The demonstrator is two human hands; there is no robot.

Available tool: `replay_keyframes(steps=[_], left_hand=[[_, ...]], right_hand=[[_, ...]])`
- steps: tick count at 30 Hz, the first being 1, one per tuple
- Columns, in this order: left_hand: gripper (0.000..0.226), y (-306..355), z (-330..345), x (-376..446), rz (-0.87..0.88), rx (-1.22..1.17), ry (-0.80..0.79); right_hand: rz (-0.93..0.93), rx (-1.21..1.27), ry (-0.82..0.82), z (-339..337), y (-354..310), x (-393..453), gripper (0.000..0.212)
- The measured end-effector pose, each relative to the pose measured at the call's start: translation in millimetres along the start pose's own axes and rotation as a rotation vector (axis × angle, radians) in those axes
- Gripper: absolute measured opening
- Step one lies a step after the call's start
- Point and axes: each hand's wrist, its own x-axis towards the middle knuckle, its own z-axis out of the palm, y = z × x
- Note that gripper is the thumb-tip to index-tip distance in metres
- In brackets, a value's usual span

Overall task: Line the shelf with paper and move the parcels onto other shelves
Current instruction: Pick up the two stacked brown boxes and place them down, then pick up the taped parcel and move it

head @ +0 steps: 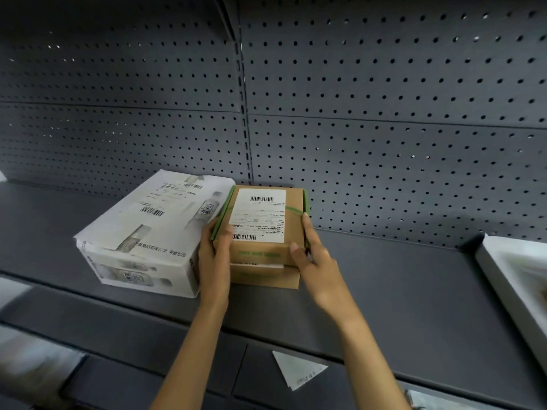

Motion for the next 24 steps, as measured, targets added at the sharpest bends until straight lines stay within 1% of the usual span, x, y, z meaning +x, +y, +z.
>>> replay_keyframes(steps=[3, 7, 11, 13, 16, 20, 24], left_hand=[[0.029, 0.6, -0.7, 2.3, 0.048, 0.053, 0.012], [0.038, 2.2, -1.4, -2.4, 0.196, 0.169, -0.005], [0.042, 0.0, -0.9, -12.4, 0.449, 0.220, -0.030], [0.042, -3.2, -2.0, -17.5, 0.530, 0.230, -0.029], [0.041, -2.7, -3.6, -21.8, 0.569, 0.201, -0.041], [0.043, 2.5, 2.3, -25.8, 0.543, 0.155, -0.084], [0.041, 2.9, 15.3, -32.0, 0.532, 0.138, -0.135]], right_hand=[[0.003, -0.012, 0.027, 5.4, -1.2, 2.4, 0.059], [0.012, -0.014, 0.068, 11.3, 0.2, 5.0, 0.059], [0.002, -0.014, 0.085, 20.1, 1.0, 9.0, 0.060], [-0.015, -0.035, 0.079, 22.9, -0.5, 10.5, 0.062], [-0.029, -0.055, 0.078, 26.8, -4.3, 9.8, 0.064], [-0.045, -0.025, 0.053, 31.8, -1.3, 9.9, 0.068], [-0.066, 0.006, 0.008, 23.5, 2.6, 1.1, 0.064]])
